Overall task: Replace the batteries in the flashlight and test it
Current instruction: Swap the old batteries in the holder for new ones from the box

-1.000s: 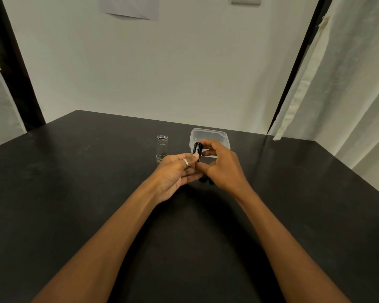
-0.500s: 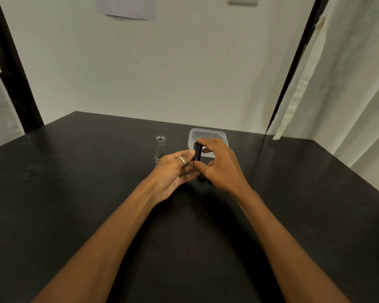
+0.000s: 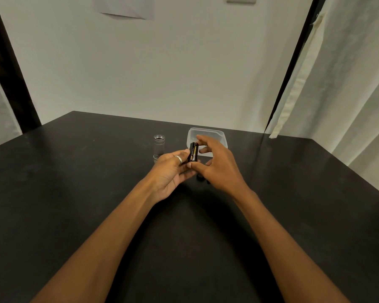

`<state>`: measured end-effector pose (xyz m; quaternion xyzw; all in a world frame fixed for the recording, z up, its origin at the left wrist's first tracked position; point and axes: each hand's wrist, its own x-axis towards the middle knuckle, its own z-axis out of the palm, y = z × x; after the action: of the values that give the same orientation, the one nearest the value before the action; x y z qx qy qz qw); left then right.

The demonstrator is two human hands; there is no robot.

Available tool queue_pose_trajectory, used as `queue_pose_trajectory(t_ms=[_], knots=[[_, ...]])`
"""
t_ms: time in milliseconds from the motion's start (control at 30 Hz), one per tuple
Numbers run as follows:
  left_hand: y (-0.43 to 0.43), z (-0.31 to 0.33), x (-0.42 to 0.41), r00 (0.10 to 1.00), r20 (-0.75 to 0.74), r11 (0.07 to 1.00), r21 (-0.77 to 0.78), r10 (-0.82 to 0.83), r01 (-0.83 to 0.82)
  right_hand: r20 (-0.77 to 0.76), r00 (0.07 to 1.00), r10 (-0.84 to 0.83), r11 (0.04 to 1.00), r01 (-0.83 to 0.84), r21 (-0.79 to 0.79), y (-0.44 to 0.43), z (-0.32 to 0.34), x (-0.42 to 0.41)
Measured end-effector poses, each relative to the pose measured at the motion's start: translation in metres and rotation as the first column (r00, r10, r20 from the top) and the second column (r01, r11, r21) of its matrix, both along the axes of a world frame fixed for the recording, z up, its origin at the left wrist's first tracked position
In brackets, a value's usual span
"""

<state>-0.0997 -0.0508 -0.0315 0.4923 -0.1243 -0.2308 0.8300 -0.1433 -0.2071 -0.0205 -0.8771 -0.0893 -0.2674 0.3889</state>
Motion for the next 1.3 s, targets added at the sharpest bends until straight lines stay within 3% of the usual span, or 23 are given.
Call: queue_pose_trajectory(t_ms=[167, 333, 433, 667, 867, 1167, 1300], knots=[[0.0, 0.002, 0.0, 1.0, -0.016, 1.0, 0.001, -0.008, 0.008, -0.053, 0.999, 0.007, 0.999, -0.005, 0.037, -0.002, 0.009, -0.003], [-0.004, 0.002, 0.0, 0.994, -0.102, 0.999, -0.009, 0.048, -0.049, -0.035, 0.973, -0.228, 0.969, 0.23, 0.095, -0.026, 0.03, 0.022], [-0.006, 0.001, 0.004, 0.987, -0.143, 0.997, -0.016, 0.071, -0.074, -0.095, 0.953, -0.289, 0.957, 0.284, -0.063, -0.035, 0.05, 0.061], [-0.005, -0.001, 0.011, 0.975, -0.202, 0.994, -0.049, 0.089, -0.101, -0.311, 0.881, -0.358, 0.862, 0.183, -0.474, -0.042, 0.058, 0.145], [-0.006, -0.002, 0.012, 0.975, -0.203, 0.994, -0.047, 0.09, -0.102, -0.404, 0.824, -0.396, 0.775, 0.065, -0.628, -0.053, 0.034, 0.171], [-0.005, 0.002, 0.009, 0.974, -0.206, 0.994, -0.041, 0.091, -0.102, -0.378, 0.808, -0.452, 0.703, 0.062, -0.708, -0.042, 0.034, 0.17], [-0.005, 0.002, 0.011, 0.971, -0.22, 0.993, -0.04, 0.098, -0.109, -0.137, 0.914, -0.381, 0.759, 0.225, -0.611, -0.031, 0.05, 0.142]])
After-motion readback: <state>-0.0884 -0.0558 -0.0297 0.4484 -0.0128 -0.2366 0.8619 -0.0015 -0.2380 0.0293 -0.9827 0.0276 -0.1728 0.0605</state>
